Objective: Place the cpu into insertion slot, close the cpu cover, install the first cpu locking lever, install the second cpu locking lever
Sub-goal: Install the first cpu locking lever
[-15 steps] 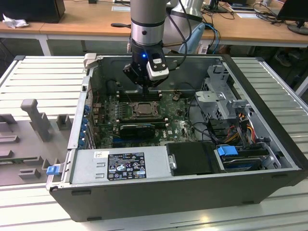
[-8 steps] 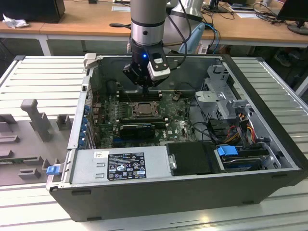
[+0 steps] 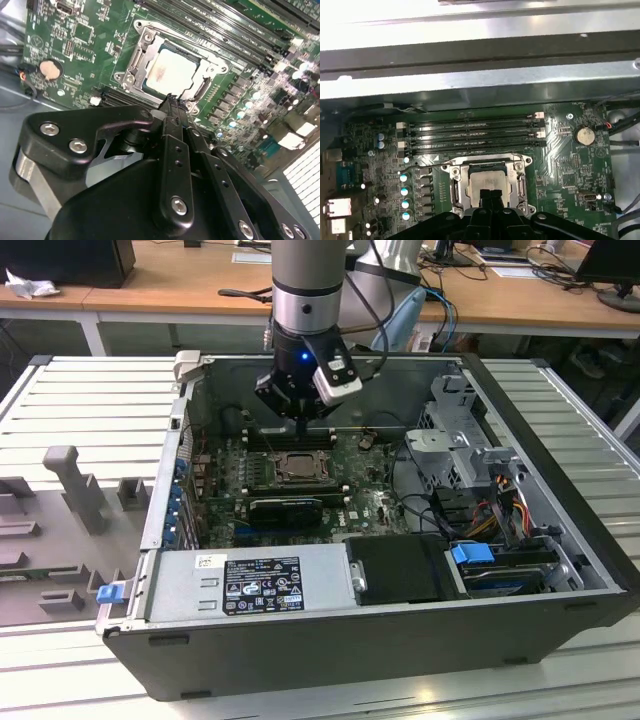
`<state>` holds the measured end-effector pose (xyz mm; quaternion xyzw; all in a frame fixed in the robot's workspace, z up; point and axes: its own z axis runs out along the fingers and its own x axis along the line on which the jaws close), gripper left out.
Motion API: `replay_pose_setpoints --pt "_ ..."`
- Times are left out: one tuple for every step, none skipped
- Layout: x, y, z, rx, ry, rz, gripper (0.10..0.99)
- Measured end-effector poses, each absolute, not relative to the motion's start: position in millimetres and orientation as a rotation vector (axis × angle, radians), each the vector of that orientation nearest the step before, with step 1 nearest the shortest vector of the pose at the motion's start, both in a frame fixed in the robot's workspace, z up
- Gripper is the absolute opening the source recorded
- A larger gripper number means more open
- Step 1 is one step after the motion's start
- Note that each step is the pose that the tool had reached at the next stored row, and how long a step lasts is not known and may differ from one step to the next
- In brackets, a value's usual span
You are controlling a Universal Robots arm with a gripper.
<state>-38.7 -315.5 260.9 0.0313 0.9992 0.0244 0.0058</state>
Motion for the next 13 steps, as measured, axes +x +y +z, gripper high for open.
replay_pose_setpoints --pt "-39.5 -315.5 260.9 0.076 3.128 0.076 0.106" --pt "-40.3 -315.5 260.9 0.065 3.129 0.077 0.106" --pt "-41.8 -315.6 260.9 0.055 3.129 0.077 0.106" --pt "-43.9 -315.6 261.0 0.049 3.129 0.076 0.106" --pt "-45.9 -315.5 261.0 0.047 3.129 0.077 0.106" --pt "-48.6 -315.5 260.9 0.045 3.129 0.077 0.106" --pt "-51.4 -315.5 260.9 0.044 3.13 0.077 0.106" --pt "-55.0 -315.5 260.9 0.042 3.13 0.077 0.106" --pt "-57.9 -315.5 260.9 0.041 3.13 0.077 0.106" --pt "-60.4 -315.5 260.9 0.04 3.13 0.077 0.106" --pt "-63.7 -315.5 260.9 0.038 3.13 0.077 0.106" --pt "-68.8 -315.5 260.9 0.036 3.13 0.077 0.106" --pt "-71.8 -315.5 260.8 0.036 3.13 0.077 0.106"
